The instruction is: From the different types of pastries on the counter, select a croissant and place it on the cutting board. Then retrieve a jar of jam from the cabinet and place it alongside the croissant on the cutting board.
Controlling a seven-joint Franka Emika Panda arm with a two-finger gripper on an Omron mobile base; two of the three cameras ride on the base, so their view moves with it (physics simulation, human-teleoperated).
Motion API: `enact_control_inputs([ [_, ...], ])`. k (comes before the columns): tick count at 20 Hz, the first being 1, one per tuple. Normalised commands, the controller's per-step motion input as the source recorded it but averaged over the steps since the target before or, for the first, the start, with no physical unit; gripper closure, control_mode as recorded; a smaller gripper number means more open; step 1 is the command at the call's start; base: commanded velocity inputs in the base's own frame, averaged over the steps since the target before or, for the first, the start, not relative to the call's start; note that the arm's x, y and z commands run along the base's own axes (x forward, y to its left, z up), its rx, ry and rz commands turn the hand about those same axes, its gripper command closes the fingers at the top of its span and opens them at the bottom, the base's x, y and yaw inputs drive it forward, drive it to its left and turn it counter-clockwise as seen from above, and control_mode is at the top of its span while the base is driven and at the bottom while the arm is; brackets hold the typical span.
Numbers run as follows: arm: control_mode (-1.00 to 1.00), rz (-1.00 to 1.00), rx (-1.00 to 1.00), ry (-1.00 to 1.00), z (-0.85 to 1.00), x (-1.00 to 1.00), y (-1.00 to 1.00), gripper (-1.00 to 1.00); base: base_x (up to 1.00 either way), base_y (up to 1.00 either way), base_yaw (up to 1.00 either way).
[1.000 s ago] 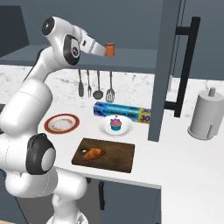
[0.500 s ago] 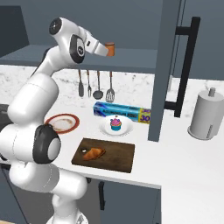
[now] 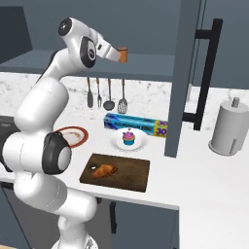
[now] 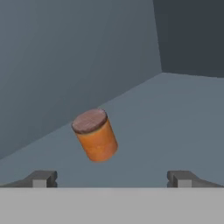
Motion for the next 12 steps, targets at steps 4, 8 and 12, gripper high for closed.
enact_control_inputs([
  [4,-1.0,0.0,0.0,0.03,0.0,0.35,0.22,-1.0,0.0,0.0,0.0],
  [8,-1.0,0.0,0.01,0.0,0.0,0.13,-0.01,-1.0,0.0,0.0,0.0],
  [12,-1.0,0.03,0.06,0.0,0.0,0.24,-0.32,-1.0,0.0,0.0,0.0],
])
